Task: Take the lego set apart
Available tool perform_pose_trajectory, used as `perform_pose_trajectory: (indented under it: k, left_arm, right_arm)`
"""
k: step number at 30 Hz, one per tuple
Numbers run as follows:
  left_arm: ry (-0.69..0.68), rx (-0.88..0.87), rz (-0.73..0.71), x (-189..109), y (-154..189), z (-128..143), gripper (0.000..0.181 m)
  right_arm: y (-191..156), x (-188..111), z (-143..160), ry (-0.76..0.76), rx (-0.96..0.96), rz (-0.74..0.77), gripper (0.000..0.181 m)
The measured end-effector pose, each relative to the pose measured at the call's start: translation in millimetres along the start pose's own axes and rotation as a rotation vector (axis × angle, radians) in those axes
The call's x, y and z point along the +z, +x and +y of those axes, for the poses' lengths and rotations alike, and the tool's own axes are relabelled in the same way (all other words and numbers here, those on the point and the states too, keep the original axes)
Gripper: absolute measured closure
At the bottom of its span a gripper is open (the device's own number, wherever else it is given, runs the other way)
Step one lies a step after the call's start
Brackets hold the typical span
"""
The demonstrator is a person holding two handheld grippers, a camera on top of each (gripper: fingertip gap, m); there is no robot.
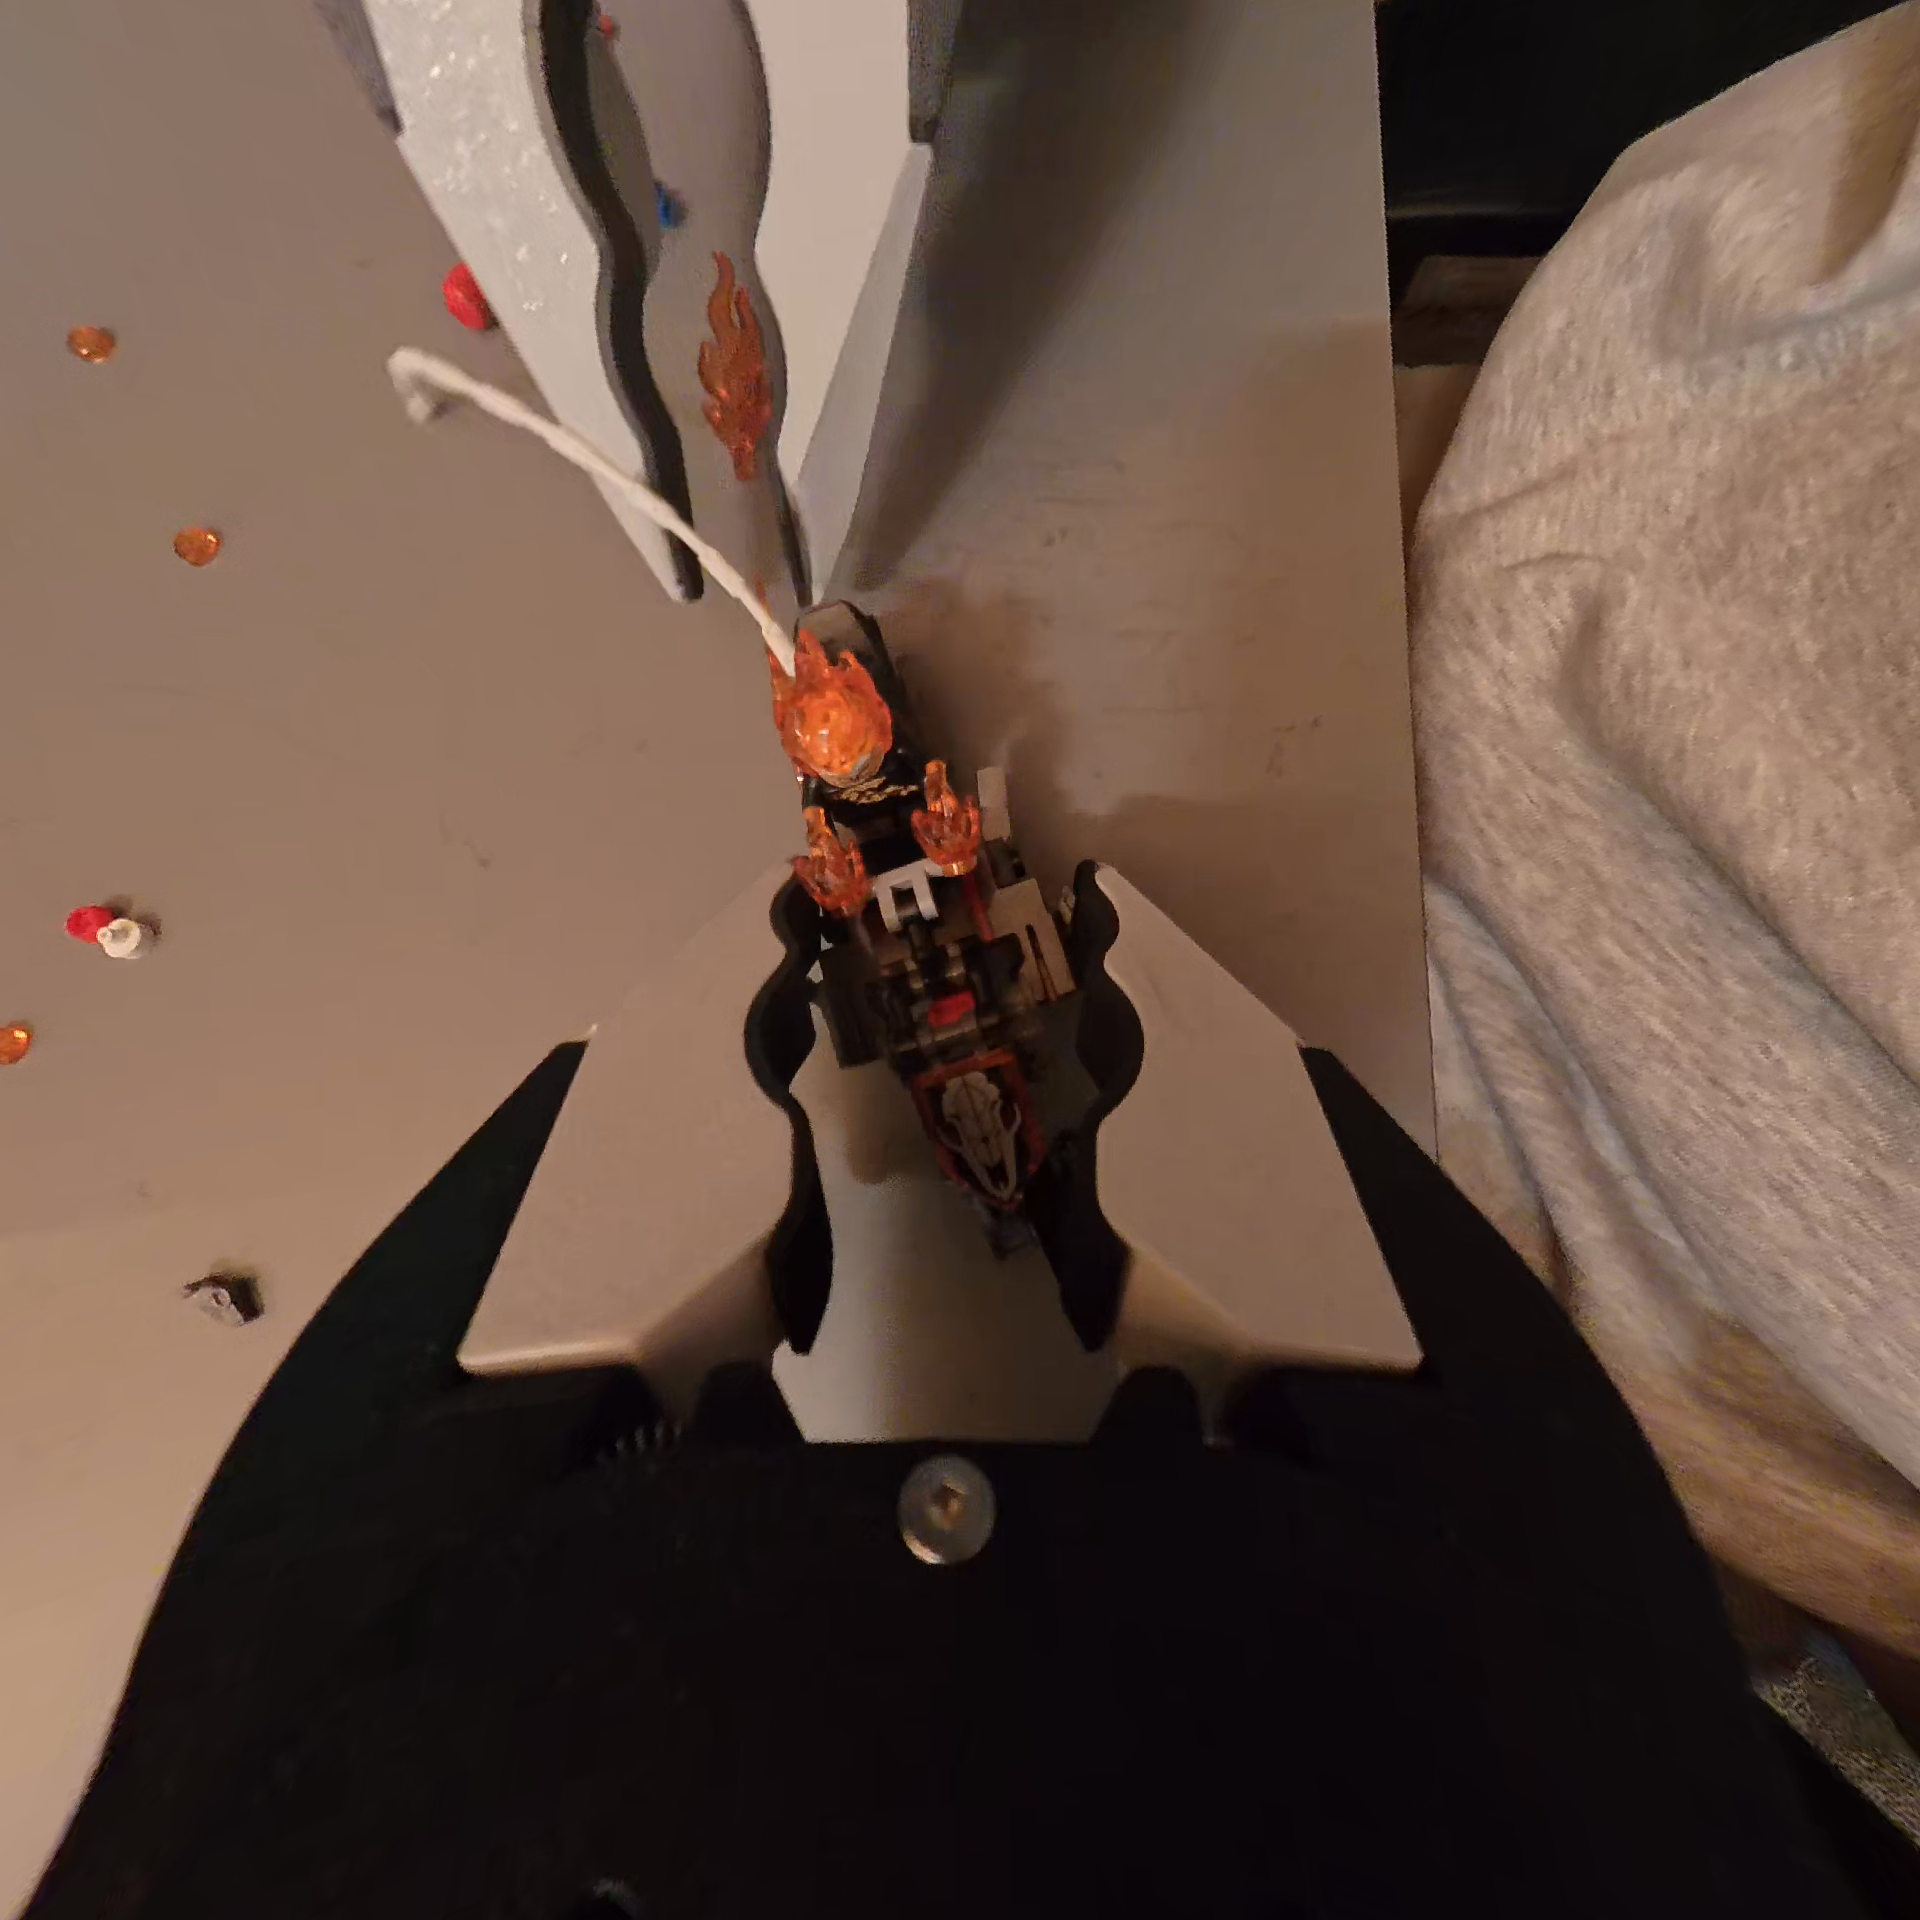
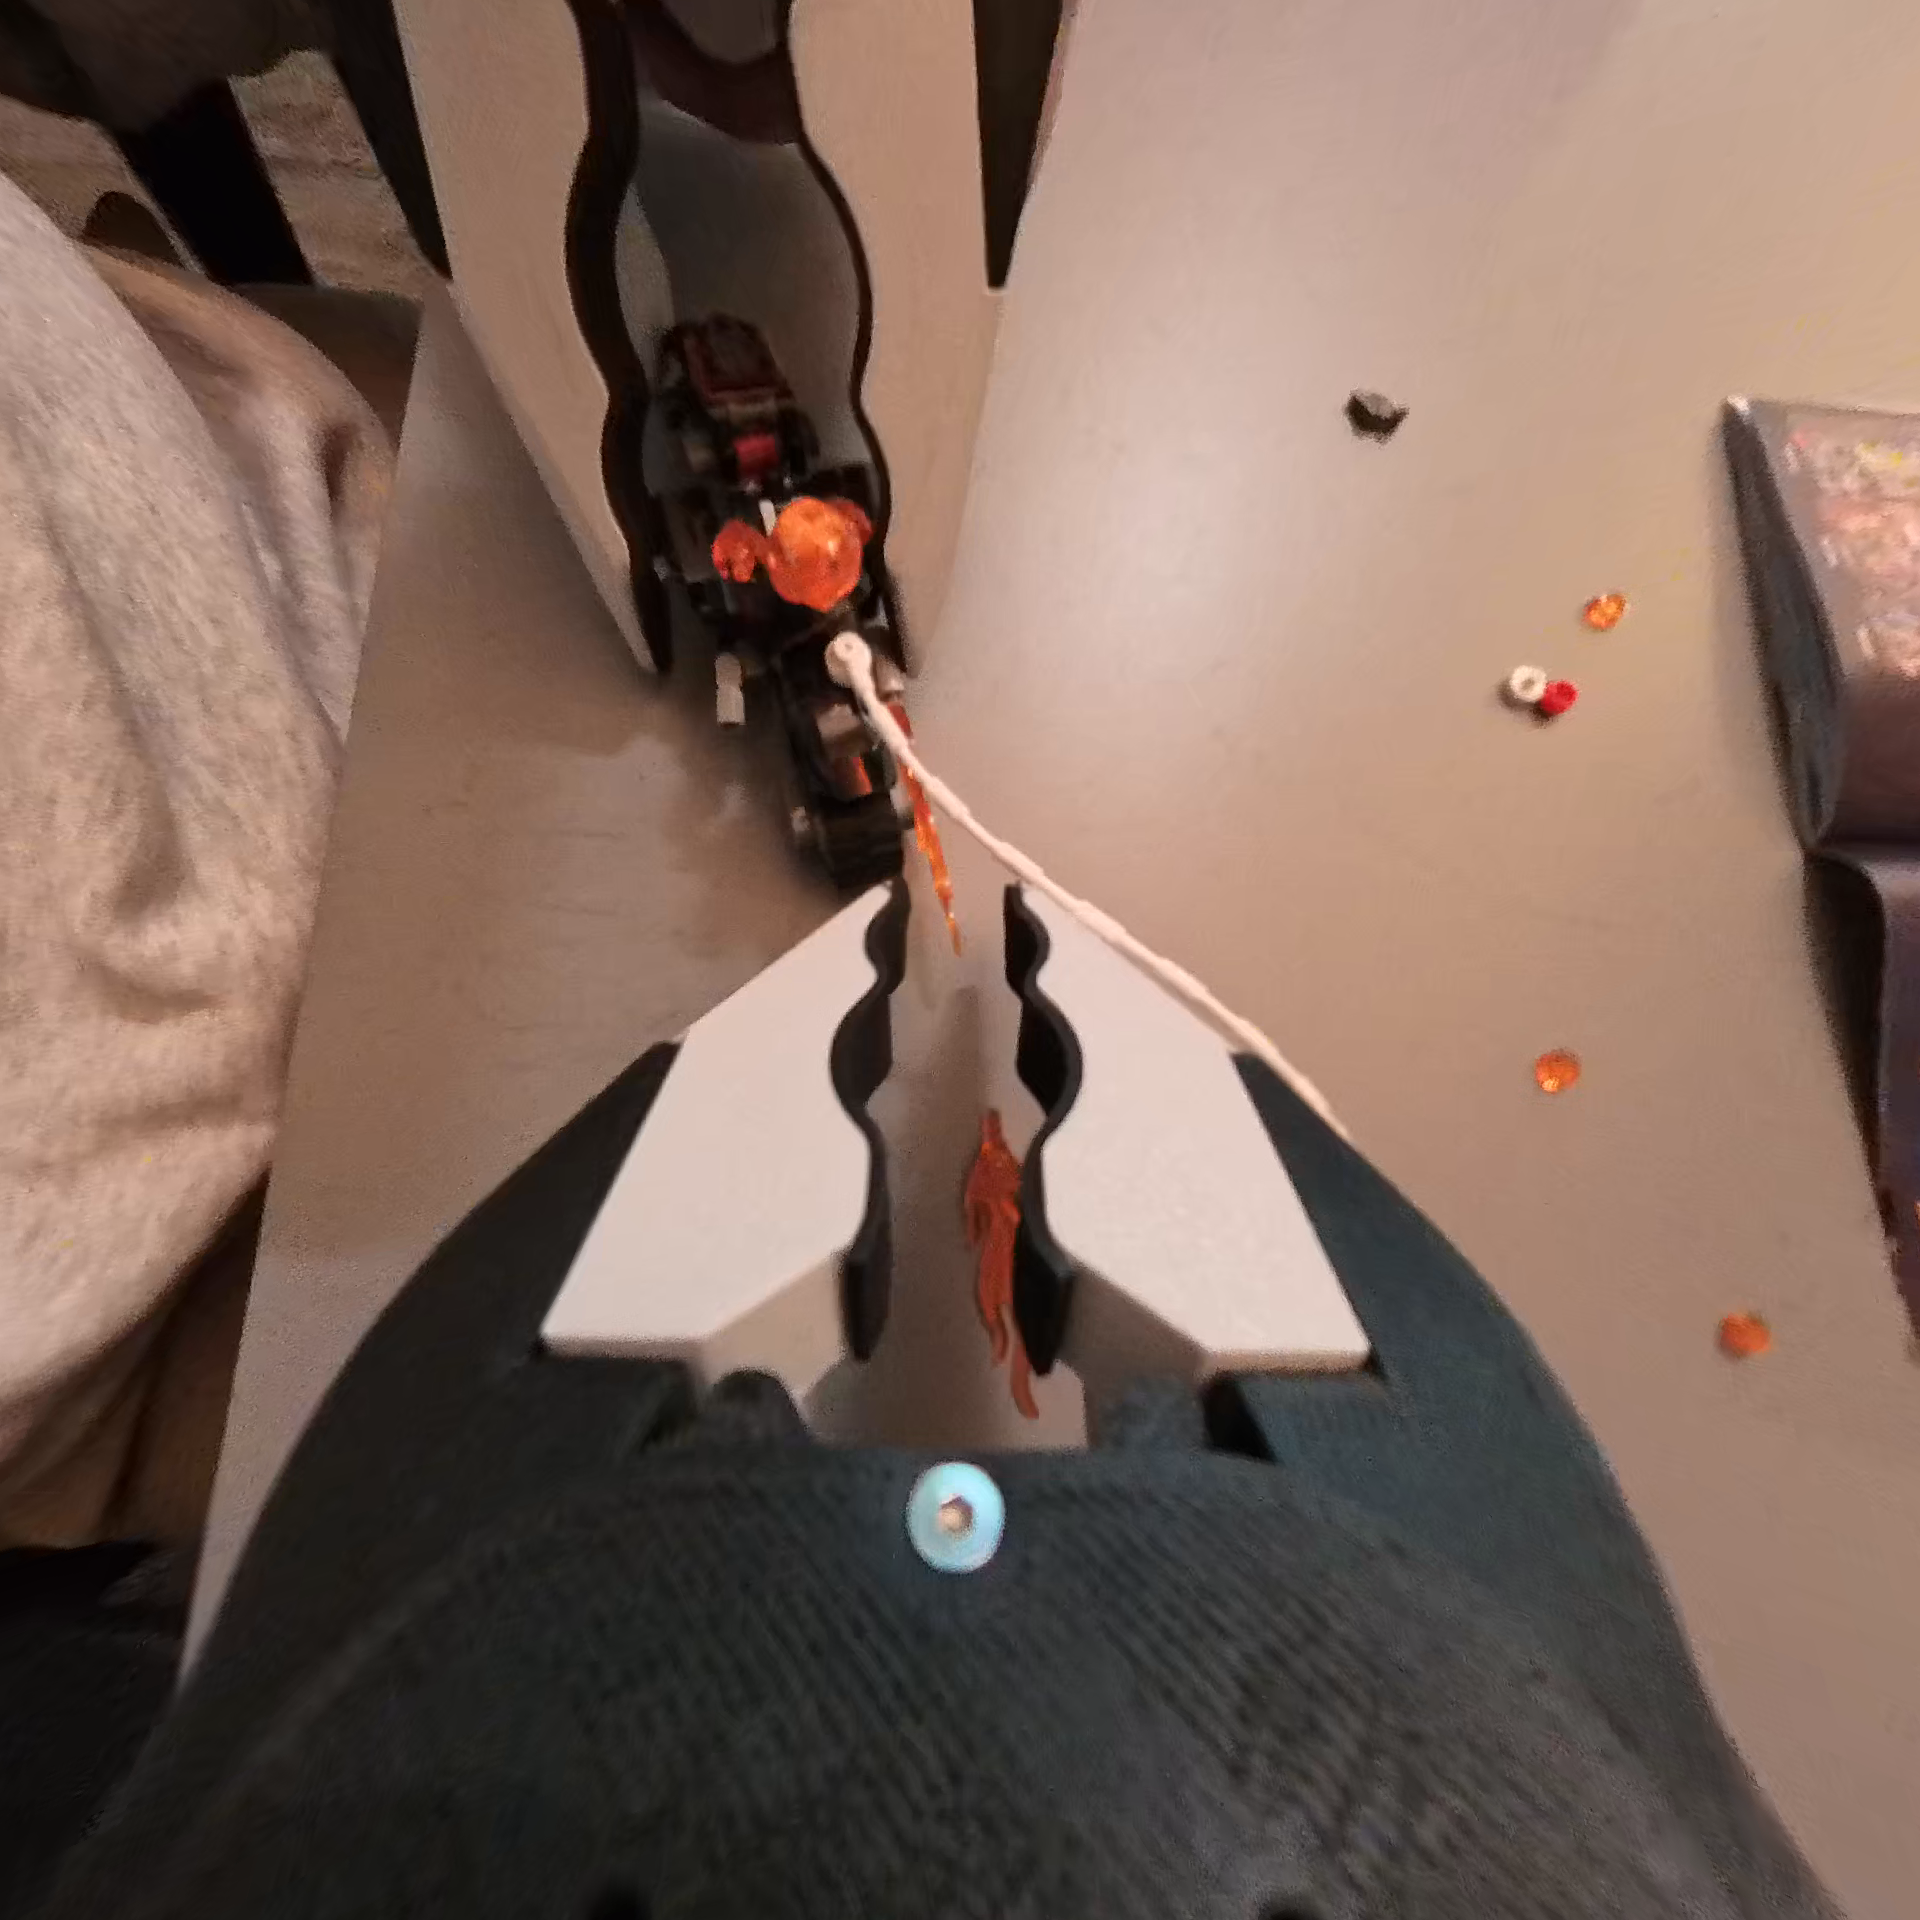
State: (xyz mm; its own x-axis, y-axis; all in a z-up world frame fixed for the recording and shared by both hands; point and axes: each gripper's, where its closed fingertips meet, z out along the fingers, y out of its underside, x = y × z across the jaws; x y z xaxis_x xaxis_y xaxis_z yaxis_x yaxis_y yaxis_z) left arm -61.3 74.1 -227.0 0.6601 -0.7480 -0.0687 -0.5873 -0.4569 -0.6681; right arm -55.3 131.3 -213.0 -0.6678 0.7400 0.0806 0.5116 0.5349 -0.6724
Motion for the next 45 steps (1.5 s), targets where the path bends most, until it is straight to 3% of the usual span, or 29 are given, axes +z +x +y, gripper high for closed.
perform_pose_trajectory:
  k: [12,17,19,23,29,33,36,39,42,45]
  left_arm:
    - [0.007,0.014,0.024,0.0,2.5,0.0,0.132]
    - [0.004,0.009,0.024,1.3,7.3,-2.4,0.133]
    - [-0.021,0.021,0.011,1.3,8.6,1.6,0.132]
    - [-0.021,-0.013,0.006,-5.6,9.8,8.5,0.132]
    - [0.017,-0.04,0.017,-3.1,8.4,4.2,0.133]
    - [0.011,-0.035,0.014,-2.4,7.8,3.6,0.133]
    - [0.014,-0.049,0.015,-2.8,7.0,4.0,0.132]
    - [0.036,-0.087,0.023,-3.8,6.5,3.4,0.132]
    - [0.069,-0.121,-0.002,-7.9,1.2,2.3,0.129]
    - [0.127,-0.165,-0.005,-16.1,-2.3,-3.9,0.13]
  right_arm:
    - [-7.3,13.1,8.6,-0.105,-0.116,-0.095,0.181]
    - [-5.7,5.4,6.6,-0.027,-0.023,-0.121,0.181]
    - [12.1,1.1,25.2,-0.105,-0.039,-0.024,0.181]
    - [16.1,-31.3,17.9,0.008,0.04,-0.05,0.181]
    - [21.2,-40.3,41.0,-0.082,0.073,0.038,0.181]
    - [24.1,-48.6,59.5,-0.131,0.13,0.085,0.155]
    - [19.7,-64.3,64.8,-0.114,0.19,0.081,0.151]
    - [-2.6,-73.2,53.3,-0.017,0.266,-0.049,0.156]
    - [-22.6,-72.6,19.2,0.16,0.268,-0.156,0.156]
    - [-25.5,-57.2,-13.6,0.272,0.219,-0.136,0.153]
